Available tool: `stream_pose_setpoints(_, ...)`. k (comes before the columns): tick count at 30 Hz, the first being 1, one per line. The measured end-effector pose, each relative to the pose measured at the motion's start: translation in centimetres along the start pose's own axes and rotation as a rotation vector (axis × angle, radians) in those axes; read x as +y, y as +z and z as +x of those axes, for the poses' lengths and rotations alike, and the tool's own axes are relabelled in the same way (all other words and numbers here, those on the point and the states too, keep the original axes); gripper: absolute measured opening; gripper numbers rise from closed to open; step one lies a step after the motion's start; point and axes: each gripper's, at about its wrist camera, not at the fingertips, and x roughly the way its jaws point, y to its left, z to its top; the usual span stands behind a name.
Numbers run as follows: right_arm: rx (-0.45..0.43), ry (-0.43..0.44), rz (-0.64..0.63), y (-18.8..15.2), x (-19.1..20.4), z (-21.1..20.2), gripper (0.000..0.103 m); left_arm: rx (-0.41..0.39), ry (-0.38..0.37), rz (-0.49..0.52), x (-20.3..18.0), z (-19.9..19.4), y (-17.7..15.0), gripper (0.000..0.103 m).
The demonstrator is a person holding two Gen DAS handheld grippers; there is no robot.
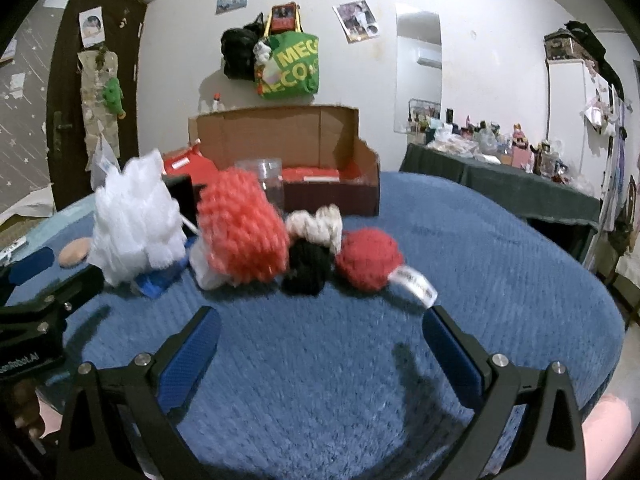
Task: Organize soft objects
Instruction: 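Grasp the white mesh bath pouf with the left gripper while the right gripper grasps the red mesh net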
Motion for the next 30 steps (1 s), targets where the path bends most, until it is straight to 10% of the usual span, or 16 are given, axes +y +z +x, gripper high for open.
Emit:
stream_pose_setpoints(13, -0.041, 0.138, -0.081, 4.8, 0.3, 1.4, 0.103, 0.013, -0.1, 0.034, -0.7, 1.1, 3.7, 0.103)
stream_pose_setpoints(20, -0.015, 0.234, -0.172, 6.4, 0.9, 3.3, 0.087, 0.048, -0.178, 0.057, -1.2, 2.2, 4.7, 0.102)
stream_pose_setpoints(30, 0.029, 0.348, -0.266, 5.9, 2.0, 4.9, 0.062, 0.125, -0.261, 0.087, -2.0, 4.0, 4.6, 0.072)
